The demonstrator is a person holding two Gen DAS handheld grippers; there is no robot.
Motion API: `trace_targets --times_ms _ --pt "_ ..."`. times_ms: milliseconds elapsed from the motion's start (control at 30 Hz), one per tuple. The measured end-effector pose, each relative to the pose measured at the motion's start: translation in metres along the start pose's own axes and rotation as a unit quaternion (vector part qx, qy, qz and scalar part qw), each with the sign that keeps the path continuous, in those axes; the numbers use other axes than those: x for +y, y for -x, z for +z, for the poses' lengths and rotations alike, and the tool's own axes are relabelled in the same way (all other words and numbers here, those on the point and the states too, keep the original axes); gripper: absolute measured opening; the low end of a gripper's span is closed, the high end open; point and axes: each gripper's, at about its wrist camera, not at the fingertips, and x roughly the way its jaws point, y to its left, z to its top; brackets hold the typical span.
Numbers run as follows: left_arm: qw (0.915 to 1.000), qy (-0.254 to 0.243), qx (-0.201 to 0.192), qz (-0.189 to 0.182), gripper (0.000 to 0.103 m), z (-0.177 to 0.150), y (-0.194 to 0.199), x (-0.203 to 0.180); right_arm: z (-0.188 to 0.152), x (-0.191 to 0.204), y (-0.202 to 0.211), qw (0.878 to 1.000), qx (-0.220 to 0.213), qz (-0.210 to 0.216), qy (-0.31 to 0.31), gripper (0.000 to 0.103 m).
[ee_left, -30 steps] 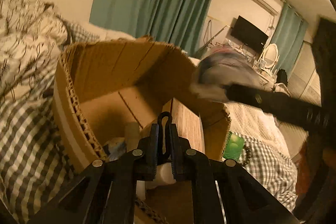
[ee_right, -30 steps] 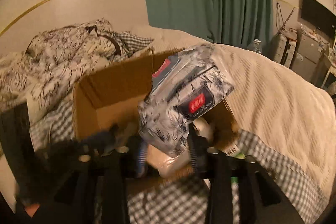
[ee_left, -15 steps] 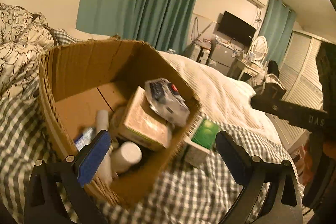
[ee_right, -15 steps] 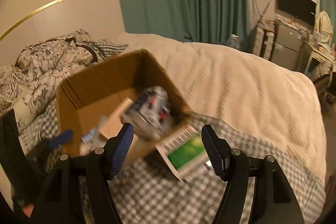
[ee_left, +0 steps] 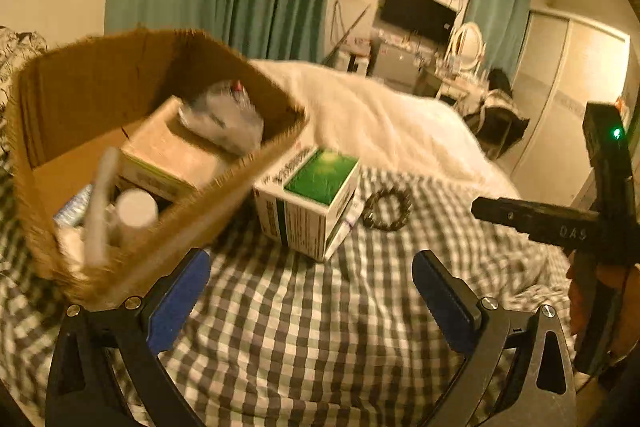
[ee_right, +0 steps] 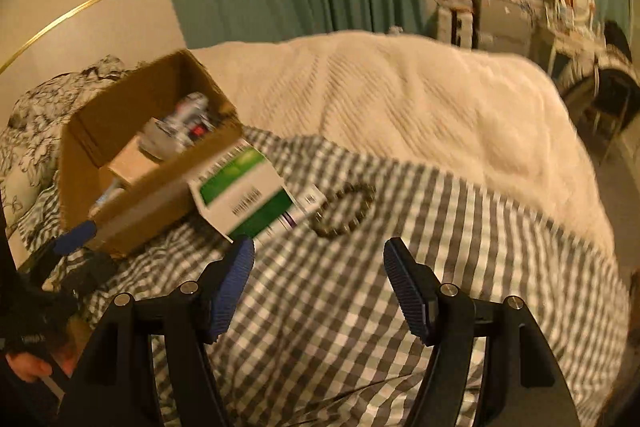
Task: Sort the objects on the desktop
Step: 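Grasp the dark bead bracelet with the right tool while the left tool grasps the green medicine box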
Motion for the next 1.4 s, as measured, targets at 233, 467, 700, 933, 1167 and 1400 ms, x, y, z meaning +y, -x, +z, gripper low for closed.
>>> trace_targets --times_ms 233,467,700,933,1167,1400 --pt "0.9992 0.035 0.017 -0.006 0.103 -0.002 -0.054 0.003 0.005 -0.013 -0.046 0.999 0.024 0.008 -0.036 0.067" --pt "0.999 0.035 0.028 0.004 0.103 -0.003 -0.093 0.006 0.013 -0.027 -0.085 0.999 0.04 -0.006 -0.036 0.067" --pt "0.9995 0.02 0.019 0.014 0.103 -0.004 -0.118 0.014 0.026 -0.031 -0.116 0.998 0.036 -0.021 -0.046 0.066" --pt "0.9992 0.033 0.022 0.001 0.103 -0.004 -0.135 0.019 0.023 -0.027 -0.147 0.997 0.059 -0.044 -0.022 0.038" --pt "0.9986 0.053 0.0 -0.009 0.103 0.008 -0.143 0.016 0.017 -0.025 -0.139 0.998 0.051 -0.039 -0.008 0.011" --pt "0.996 0.084 -0.021 -0.022 0.103 0.019 -0.142 0.008 0.01 -0.025 -0.121 0.999 0.036 -0.022 -0.018 0.011"
